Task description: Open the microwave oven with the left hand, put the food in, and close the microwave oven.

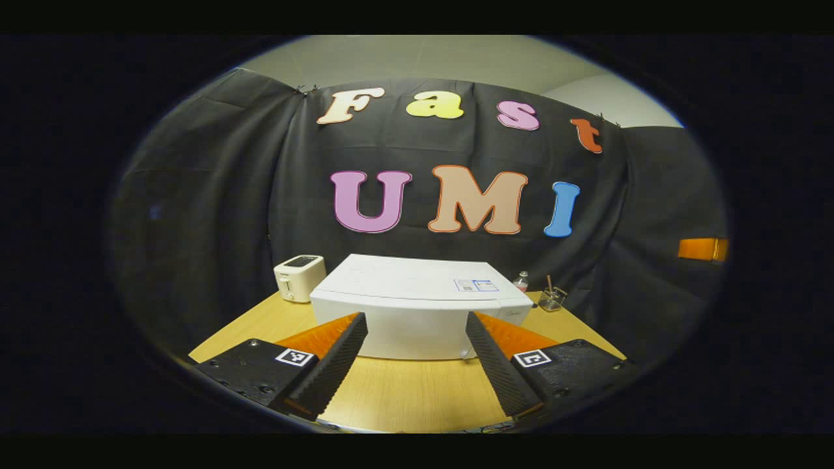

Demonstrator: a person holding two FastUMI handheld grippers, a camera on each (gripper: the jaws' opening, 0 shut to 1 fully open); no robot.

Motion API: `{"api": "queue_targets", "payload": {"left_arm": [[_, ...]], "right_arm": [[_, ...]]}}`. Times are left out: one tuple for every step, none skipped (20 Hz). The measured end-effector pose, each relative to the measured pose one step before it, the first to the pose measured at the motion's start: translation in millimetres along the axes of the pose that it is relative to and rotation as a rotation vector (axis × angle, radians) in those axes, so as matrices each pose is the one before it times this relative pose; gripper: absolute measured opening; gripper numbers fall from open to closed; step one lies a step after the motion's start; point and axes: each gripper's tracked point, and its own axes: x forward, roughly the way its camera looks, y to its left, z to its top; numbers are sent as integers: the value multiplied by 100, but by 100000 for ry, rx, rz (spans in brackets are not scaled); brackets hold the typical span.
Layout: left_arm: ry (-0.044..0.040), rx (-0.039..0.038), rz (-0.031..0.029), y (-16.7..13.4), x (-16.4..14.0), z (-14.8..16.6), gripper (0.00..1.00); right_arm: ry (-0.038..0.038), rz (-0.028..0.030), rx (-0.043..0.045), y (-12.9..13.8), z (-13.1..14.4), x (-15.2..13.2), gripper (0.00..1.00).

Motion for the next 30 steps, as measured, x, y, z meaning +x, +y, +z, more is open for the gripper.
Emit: {"api": "queue_targets", "payload": {"left_arm": [[974, 931, -113, -65, 336, -661, 96], [813, 1226, -110, -115, 262, -845, 95], [937, 1178, -284, -132, 440, -690, 96], [1042, 985, -699, -255, 602, -754, 95], [1779, 607, -763, -298, 562, -880, 96], [2053, 436, -840, -401, 588, -1185, 95], [2117, 212, -819, -390, 462, -1031, 96], [2447, -26, -1001, -370, 629, -1179, 92], [2248, -223, -1126, -444, 653, -1003, 96], [2565, -76, -1235, -601, 800, -1158, 96], [2984, 115, -979, -525, 795, -1022, 96], [2829, 281, -1031, -475, 945, -1012, 96], [1988, -155, -1216, -552, 892, -638, 96], [1761, -58, -1321, -576, 1014, -384, 96], [1413, -152, -1383, -389, 938, -432, 92], [1228, 302, -1201, -425, 1200, -386, 96], [1470, 274, -900, -345, 1083, -390, 96], [2180, 423, -978, -359, 978, -563, 96], [1432, 390, -865, -307, 907, -309, 97], [1048, 362, -794, -228, 706, -152, 96], [333, 348, -600, -239, 793, 197, 96], [414, 364, -640, -338, 837, 0, 96], [647, 511, -302, -300, 783, 71, 94], [247, 596, -250, -113, 649, 109, 93], [161, 659, -148, -75, 602, 193, 92], [271, 704, -296, -264, 635, 75, 91], [673, 515, -640, -201, 596, -96, 89], [878, 266, -149, -153, 363, -276, 86], [437, -90, -401, -167, 428, 67, 87], [345, -184, -389, -270, 432, -74, 86]], "right_arm": [[380, 179, 664, 72, -182, 134, 99], [179, 76, 666, 25, -54, 201, 94], [161, 115, 679, -29, -153, 126, 94], [113, 275, 772, 6, -73, 147, 94], [512, 520, 1131, 80, -203, 78, 94], [784, 610, 1559, 29, -163, 119, 94], [262, 21, 1415, -106, -109, 168, 92], [308, -492, 1036, -262, -6, 101, 91], [214, -846, 716, -441, -170, -4, 90], [115, -1064, 454, -384, -33, 74, 90], [-40, -1213, 405, -468, -93, -13, 90], [17, -1041, 322, -373, -61, 8, 96], [335, -1245, 273, -393, -223, -3, 90], [314, -1245, 163, -413, -126, -22, 90], [483, -1334, 171, -519, -150, 6, 90], [541, -1134, 182, -398, -191, 59, 96], [368, -1156, 196, -356, -233, -60, 96], [378, -1306, 77, -394, -76, -124, 90], [281, -1157, -45, -490, -189, -53, 90], [543, -1425, -250, -442, -147, -61, 90], [977, -1531, -362, -557, -439, -97, 96], [1152, -1664, -214, -561, -387, -27, 96], [884, -964, 44, -381, -233, -57, 96], [775, -898, 265, -381, -333, -282, 96], [437, -763, 162, -260, -135, -117, 96], [414, -920, 14, -364, -123, -132, 96], [371, -1029, -51, -445, -257, -134, 96], [375, -685, -61, -351, -102, -122, 96], [302, -705, -134, -166, -61, -39, 96], [246, -749, -114, -311, -80, -42, 96]]}}
